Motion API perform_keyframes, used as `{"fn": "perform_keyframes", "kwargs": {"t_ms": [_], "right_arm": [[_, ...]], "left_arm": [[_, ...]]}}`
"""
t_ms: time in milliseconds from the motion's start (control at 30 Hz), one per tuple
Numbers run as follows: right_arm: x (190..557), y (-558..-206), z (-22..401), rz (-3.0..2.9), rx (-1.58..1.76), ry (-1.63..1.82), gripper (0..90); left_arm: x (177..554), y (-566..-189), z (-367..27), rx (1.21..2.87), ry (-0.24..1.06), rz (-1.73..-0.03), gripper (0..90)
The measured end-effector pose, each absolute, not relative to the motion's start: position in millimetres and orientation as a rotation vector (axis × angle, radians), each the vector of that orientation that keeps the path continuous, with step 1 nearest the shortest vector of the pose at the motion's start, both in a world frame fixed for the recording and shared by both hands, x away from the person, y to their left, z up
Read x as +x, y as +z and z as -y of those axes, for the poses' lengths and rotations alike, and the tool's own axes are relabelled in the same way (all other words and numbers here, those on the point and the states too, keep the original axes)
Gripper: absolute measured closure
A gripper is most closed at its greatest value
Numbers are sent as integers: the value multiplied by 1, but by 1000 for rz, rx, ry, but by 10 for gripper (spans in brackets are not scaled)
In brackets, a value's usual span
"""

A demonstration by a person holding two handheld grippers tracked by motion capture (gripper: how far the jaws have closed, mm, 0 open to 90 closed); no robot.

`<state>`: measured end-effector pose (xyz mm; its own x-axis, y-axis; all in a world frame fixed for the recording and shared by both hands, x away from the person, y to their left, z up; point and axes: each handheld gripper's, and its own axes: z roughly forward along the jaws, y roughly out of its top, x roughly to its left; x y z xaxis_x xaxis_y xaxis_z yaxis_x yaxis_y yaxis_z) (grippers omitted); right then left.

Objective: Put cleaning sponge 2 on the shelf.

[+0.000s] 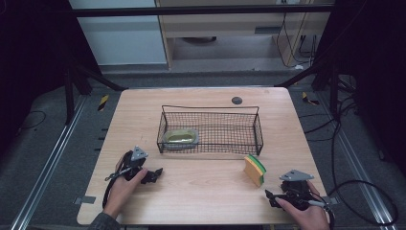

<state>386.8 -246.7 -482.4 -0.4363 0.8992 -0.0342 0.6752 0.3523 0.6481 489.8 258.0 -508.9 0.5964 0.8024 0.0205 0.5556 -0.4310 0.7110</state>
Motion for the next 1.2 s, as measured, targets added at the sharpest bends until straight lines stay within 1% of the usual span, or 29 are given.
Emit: {"fn": "perform_keyframes", "kwargs": {"t_ms": [200, 400, 700, 967, 1200], "right_arm": [[388, -467, 229, -2287, 1339, 805, 207], [395, -453, 213, -2349, 1329, 733, 228], [412, -427, 206, -2428, 1317, 633, 249], [426, -401, 199, -2463, 1296, 555, 239], [440, -385, 192, -2499, 1285, 541, 273]], "left_arm": [[490, -509, -258, 2150, 471, -1070, 0], [489, -509, -258, 2150, 474, -1072, 0], [489, -509, -258, 2148, 476, -1078, 0], [489, -509, -258, 2149, 476, -1079, 0], [489, -509, -259, 2149, 476, -1078, 0]]}}
